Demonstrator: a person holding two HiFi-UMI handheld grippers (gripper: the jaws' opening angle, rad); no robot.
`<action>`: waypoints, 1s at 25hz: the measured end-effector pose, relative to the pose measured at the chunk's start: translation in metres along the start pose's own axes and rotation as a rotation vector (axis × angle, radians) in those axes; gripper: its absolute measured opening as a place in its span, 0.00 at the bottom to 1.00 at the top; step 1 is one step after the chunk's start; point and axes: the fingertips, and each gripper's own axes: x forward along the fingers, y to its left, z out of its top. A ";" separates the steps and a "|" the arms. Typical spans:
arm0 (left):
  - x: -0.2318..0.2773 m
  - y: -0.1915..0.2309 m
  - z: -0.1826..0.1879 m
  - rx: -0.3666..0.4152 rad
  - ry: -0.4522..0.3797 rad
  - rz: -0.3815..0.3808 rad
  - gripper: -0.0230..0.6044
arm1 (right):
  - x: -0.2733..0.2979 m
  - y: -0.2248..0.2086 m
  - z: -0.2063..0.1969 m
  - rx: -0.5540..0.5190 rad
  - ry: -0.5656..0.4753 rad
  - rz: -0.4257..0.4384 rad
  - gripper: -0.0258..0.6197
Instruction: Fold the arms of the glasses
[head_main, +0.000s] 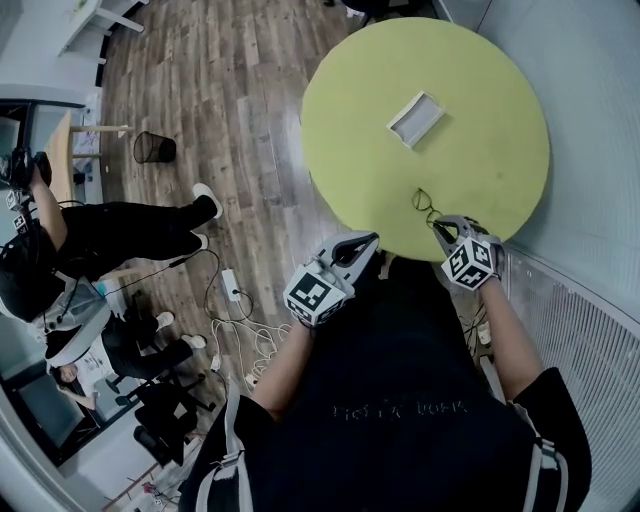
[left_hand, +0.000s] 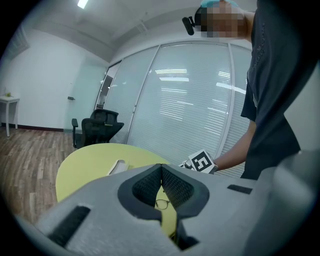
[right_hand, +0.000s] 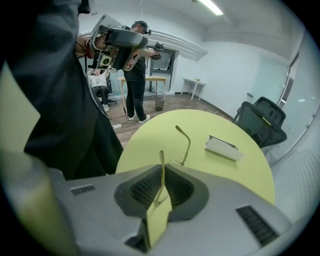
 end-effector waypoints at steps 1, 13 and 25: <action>-0.001 -0.001 0.000 -0.001 -0.002 0.001 0.07 | 0.001 -0.001 0.001 -0.005 0.003 0.001 0.10; -0.006 0.005 -0.006 -0.033 -0.004 0.036 0.07 | 0.036 -0.016 0.004 -0.046 0.019 0.057 0.10; -0.015 0.010 -0.011 -0.061 0.009 0.067 0.07 | 0.068 -0.022 0.003 -0.032 0.032 0.111 0.10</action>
